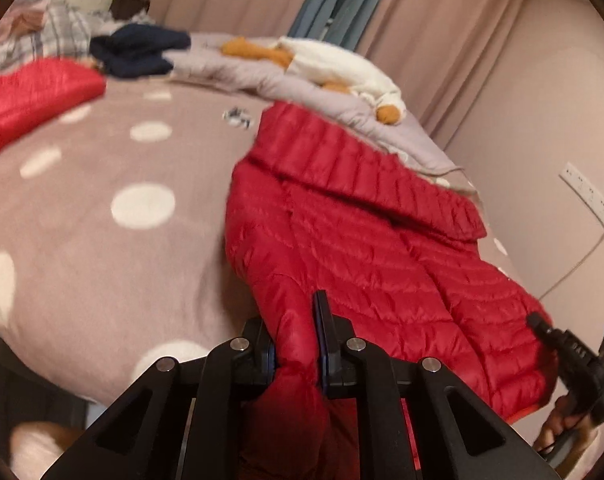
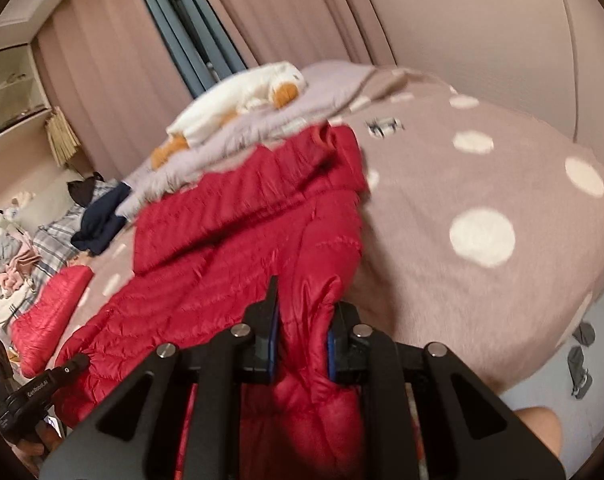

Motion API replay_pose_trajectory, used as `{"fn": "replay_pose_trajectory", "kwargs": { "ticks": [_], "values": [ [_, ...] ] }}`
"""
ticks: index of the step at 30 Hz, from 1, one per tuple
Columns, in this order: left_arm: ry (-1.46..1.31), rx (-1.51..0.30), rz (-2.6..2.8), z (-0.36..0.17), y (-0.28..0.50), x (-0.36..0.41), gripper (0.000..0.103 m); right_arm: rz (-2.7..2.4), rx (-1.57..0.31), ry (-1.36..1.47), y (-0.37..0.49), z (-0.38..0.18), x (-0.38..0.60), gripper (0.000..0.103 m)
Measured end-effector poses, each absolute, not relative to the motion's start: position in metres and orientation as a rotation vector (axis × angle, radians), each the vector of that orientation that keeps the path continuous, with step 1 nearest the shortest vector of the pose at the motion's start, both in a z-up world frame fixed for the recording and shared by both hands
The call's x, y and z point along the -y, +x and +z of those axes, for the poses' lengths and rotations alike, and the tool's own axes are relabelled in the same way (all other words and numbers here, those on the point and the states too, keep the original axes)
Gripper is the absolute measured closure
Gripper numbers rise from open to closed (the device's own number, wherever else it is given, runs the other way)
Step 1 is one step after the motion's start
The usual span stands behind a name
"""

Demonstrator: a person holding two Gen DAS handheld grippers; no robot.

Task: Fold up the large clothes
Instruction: 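Grasp the jacket hem with both tools, then lift the hem with both tools and carry it toward the collar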

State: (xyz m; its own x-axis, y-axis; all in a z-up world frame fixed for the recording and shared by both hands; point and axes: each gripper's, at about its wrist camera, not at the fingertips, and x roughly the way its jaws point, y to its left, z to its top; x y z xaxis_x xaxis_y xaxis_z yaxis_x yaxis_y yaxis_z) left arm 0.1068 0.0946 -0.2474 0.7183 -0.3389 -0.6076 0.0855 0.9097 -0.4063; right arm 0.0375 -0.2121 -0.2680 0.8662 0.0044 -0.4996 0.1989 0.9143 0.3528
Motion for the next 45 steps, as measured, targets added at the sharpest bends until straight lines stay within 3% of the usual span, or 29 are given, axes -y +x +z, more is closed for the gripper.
{"fn": "replay_pose_trajectory", "kwargs": {
  "ticks": [25,45],
  "values": [
    [-0.303,-0.249,-0.336,-0.106,0.027,-0.111,0.09,-0.021,-0.16,0.281,-0.031,-0.133,0.203,0.082],
    [-0.362,-0.469,-0.276,-0.149,0.151,-0.107,0.089,-0.078,-0.365,0.302,0.084,-0.165,0.211,0.078]
  ]
}}
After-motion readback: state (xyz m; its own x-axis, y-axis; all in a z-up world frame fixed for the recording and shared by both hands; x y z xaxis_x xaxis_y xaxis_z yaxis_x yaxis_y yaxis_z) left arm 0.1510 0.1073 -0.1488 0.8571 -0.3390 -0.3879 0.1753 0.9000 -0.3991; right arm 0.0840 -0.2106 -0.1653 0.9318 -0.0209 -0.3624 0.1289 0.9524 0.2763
